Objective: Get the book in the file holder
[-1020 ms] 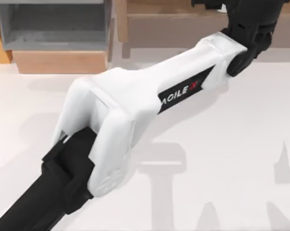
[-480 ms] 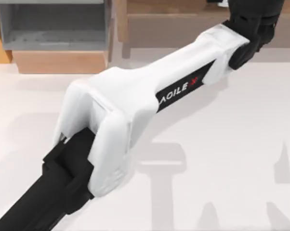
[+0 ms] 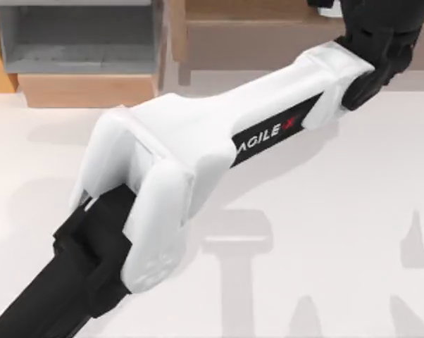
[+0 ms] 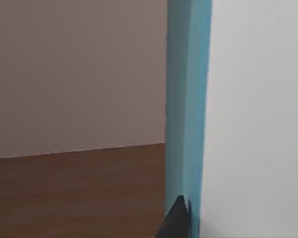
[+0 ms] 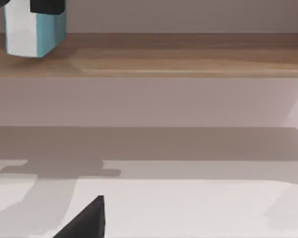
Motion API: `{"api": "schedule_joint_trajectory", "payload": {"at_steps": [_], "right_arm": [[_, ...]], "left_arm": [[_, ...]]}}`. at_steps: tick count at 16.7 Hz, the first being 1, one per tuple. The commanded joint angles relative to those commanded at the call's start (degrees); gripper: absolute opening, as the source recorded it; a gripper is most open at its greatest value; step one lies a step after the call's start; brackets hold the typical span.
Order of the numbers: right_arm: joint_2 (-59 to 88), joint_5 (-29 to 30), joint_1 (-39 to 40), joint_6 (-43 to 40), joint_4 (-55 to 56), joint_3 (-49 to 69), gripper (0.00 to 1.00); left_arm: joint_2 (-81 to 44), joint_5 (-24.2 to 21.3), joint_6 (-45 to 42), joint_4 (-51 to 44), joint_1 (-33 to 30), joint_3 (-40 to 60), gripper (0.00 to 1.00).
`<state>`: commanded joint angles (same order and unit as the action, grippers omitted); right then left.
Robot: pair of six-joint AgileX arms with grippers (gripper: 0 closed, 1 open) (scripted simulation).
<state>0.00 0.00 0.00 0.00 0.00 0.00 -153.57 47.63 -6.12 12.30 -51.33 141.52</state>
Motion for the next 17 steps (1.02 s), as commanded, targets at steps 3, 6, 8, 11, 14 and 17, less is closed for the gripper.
{"api": "schedule_joint_trajectory", "payload": {"at_steps": [3, 6, 8, 11, 14, 17], "right_arm": [[0.0, 0.0, 0.0, 0.0, 0.0, 0.0, 1.0], [0.0, 0.0, 0.0, 0.0, 0.0, 0.0, 1.0], [0.0, 0.0, 0.0, 0.0, 0.0, 0.0, 1.0], [0.0, 0.0, 0.0, 0.0, 0.0, 0.0, 1.0], [0.0, 0.0, 0.0, 0.0, 0.0, 0.0, 1.0], [0.0, 0.0, 0.0, 0.0, 0.0, 0.0, 1.0]], "left_arm": [[6.71, 1.99, -7.25, 2.4, -2.23, -10.76, 0.0], [15.87, 4.54, -15.95, 5.55, -4.05, -24.69, 0.0], [22.59, 6.34, -22.08, 7.88, -4.85, -35.19, 0.0], [32.74, 8.59, -31.34, 11.6, -5.42, -51.5, 0.0], [42.22, 9.52, -40.49, 15.37, -5.03, -67.09, 0.0], [50.11, 8.7, -49.29, 18.86, -3.36, -81.03, 0.0]]}}
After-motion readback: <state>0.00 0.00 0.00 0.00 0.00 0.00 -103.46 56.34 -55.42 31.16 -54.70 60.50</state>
